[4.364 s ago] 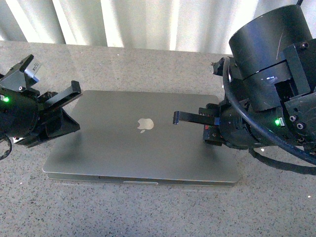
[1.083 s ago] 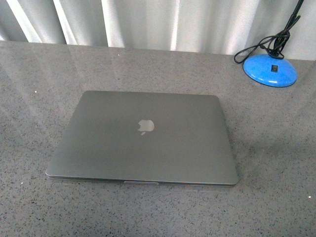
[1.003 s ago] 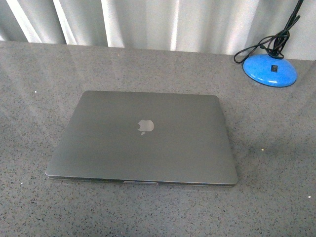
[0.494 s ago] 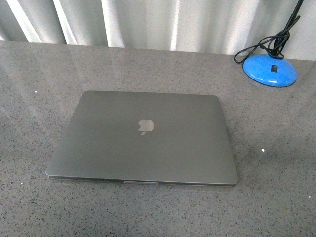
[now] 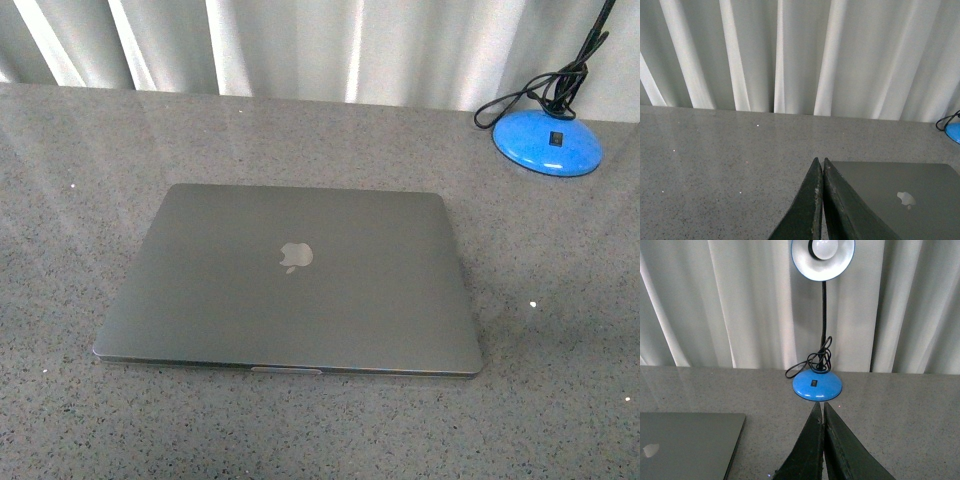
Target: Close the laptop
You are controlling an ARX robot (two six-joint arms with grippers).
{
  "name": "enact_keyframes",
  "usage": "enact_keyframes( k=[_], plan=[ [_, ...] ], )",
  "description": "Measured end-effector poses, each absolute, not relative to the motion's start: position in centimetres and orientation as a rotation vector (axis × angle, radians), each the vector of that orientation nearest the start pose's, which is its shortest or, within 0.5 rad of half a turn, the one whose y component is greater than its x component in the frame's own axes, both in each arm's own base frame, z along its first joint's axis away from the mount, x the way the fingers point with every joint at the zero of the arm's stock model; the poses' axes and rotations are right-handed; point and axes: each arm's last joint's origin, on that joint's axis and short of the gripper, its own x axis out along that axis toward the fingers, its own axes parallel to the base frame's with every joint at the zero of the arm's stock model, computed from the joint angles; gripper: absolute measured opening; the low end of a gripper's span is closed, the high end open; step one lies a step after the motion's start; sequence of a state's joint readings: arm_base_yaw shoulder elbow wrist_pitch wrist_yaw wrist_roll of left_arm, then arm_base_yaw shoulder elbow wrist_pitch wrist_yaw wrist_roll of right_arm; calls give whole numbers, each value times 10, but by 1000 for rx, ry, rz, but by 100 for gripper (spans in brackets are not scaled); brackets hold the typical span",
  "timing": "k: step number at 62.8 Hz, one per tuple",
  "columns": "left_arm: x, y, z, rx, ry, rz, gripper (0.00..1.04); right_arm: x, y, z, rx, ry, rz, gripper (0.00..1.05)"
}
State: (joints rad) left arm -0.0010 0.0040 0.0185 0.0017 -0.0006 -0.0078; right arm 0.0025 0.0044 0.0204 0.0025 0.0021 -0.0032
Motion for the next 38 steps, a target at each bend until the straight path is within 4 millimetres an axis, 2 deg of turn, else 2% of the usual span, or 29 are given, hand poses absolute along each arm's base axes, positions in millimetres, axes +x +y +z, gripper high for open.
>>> enact_keyframes(
  k=[3, 5, 12, 21, 30, 32, 34, 38],
  plan=[
    [97, 0, 170, -9, -16, 0, 5, 97, 0, 170, -4, -19, 1, 1],
    [97, 0, 170, -8, -16, 0, 9, 97, 0, 170, -3, -19, 1, 5],
    [97, 0, 170, -8, -16, 0, 29, 97, 0, 170, -3, -19, 0, 26],
    [97, 0, 170, -8, -16, 0, 61, 97, 0, 170, -3, -19, 1, 56],
    [97, 0, 170, -8, -16, 0, 86, 97, 0, 170, -3, -19, 0, 83],
    [97, 0, 170, -8, -16, 0, 95, 97, 0, 170, -3, -19, 1, 90],
    [97, 0, 170, -7, -16, 0, 99, 97, 0, 170, -2, -19, 0, 96],
    [97, 0, 170, -7, -16, 0, 97, 97, 0, 170, -2, -19, 1, 95]
  ],
)
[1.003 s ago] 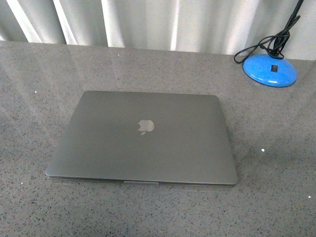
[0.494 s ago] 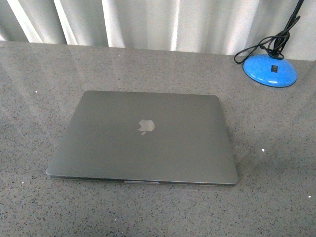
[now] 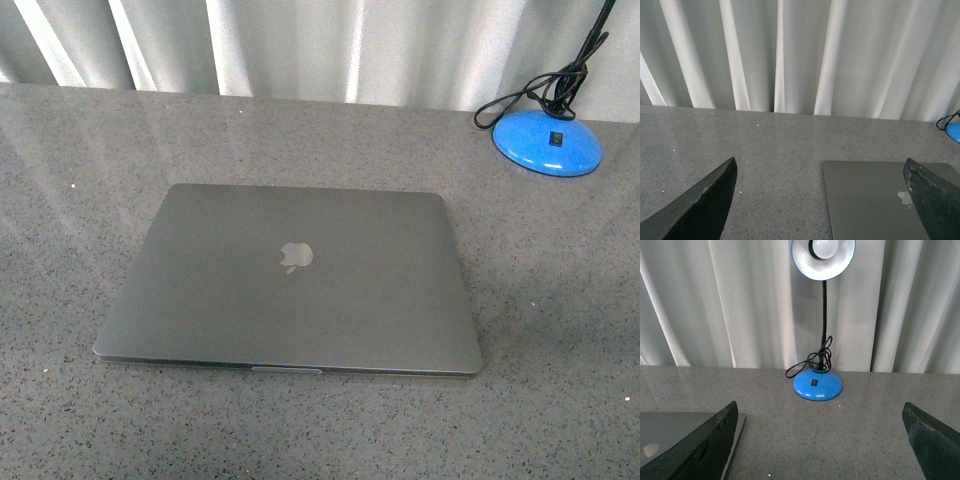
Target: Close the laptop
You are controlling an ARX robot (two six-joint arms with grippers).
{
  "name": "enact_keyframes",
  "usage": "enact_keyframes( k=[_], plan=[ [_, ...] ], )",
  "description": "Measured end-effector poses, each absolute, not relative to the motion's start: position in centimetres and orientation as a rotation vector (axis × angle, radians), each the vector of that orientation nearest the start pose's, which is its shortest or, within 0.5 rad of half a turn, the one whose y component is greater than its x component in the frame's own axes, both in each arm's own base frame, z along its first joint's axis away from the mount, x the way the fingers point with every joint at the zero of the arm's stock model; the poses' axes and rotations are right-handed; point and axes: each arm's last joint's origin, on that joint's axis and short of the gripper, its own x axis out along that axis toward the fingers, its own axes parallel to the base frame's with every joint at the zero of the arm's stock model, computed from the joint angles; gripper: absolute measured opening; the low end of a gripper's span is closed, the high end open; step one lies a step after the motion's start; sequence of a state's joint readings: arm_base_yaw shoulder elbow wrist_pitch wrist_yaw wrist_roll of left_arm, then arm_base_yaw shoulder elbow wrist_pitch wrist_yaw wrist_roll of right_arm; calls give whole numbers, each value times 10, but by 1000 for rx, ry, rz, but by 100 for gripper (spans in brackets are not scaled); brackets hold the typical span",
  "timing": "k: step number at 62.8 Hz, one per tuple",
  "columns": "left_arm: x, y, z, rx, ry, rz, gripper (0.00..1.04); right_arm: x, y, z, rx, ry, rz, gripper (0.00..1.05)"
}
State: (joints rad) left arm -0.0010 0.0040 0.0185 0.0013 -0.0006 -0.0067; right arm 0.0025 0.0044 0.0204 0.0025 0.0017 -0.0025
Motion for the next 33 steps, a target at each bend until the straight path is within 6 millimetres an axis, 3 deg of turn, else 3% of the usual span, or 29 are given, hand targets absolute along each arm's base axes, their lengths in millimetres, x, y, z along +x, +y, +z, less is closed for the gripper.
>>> enact_keyframes(
  k=[33],
  plan=[
    [97, 0, 170, -6, -16, 0, 98, 97, 0, 170, -2, -19, 1, 95]
  ],
)
